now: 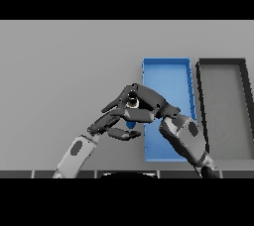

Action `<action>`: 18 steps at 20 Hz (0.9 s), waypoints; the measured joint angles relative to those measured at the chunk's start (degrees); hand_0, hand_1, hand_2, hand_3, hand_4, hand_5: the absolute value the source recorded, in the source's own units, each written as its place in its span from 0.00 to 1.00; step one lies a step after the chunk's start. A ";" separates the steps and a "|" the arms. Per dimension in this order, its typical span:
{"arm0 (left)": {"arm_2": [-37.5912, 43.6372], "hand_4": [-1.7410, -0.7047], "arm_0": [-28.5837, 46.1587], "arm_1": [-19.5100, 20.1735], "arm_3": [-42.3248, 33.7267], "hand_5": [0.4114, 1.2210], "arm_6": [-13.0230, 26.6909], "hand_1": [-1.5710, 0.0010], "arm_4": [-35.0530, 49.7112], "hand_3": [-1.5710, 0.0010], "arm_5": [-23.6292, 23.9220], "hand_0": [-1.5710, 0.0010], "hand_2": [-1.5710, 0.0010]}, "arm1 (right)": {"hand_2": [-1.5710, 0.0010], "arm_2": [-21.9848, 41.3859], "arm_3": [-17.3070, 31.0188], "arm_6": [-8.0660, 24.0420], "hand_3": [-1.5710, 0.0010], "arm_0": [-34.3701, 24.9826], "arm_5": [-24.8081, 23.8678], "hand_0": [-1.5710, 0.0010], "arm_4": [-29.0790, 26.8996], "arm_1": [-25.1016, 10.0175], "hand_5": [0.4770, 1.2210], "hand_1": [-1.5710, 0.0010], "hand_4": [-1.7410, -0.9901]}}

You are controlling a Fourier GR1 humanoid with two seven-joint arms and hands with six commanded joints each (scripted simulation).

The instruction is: Pick up the blue pipe and place it into the blue bin.

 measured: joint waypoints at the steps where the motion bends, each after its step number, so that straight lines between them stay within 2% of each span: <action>1: -0.60 0.79 0.78 -0.22 -0.48 0.10 -0.14 1.00 -0.30 1.00 0.17 1.00 1.00 | 0.00 -1.40 -0.33 -0.26 0.00 -3.18 -1.20 0.00 -1.31 -0.87 1.00 0.00 0.33; 3: -0.58 0.79 1.00 0.38 -1.13 0.10 0.09 1.00 -0.38 1.00 0.02 1.00 1.00 | 0.00 -5.21 2.44 -1.39 0.00 -9.93 -0.39 0.00 -3.49 -4.27 1.00 0.00 0.33; 6: -0.59 0.80 0.19 0.10 -0.95 0.09 0.89 1.00 -0.95 1.00 0.42 1.00 1.00 | 0.00 -10.45 6.28 -1.25 0.00 -16.48 -4.85 0.00 -4.63 -8.52 1.00 0.00 0.33; 8: -0.56 0.81 0.40 0.64 -1.32 0.09 0.46 1.00 -1.21 1.00 0.39 1.00 1.00 | 0.00 -13.13 8.38 -0.25 0.00 -17.01 -8.17 0.00 -3.46 -11.80 1.00 0.00 0.32; 10: -0.27 0.82 0.83 1.50 -1.68 0.09 0.88 1.00 -1.01 1.00 0.03 1.00 1.00 | 0.00 -14.87 12.10 -0.42 0.00 -17.92 -8.83 0.00 -1.70 -14.48 1.00 0.00 0.32; 15: -0.03 0.83 0.44 1.18 -1.65 0.09 0.20 1.00 -0.66 1.00 0.08 1.00 1.00 | 0.00 -18.87 18.23 -0.59 0.00 -8.28 -8.98 0.00 -0.78 -18.25 1.00 0.00 0.32; 18: 0.41 0.83 0.16 1.37 -0.93 0.09 0.40 1.00 -1.13 1.00 0.55 1.00 1.00 | 0.00 -18.96 19.36 -0.28 0.00 -0.47 -9.78 0.00 0.63 -18.55 1.00 0.00 0.32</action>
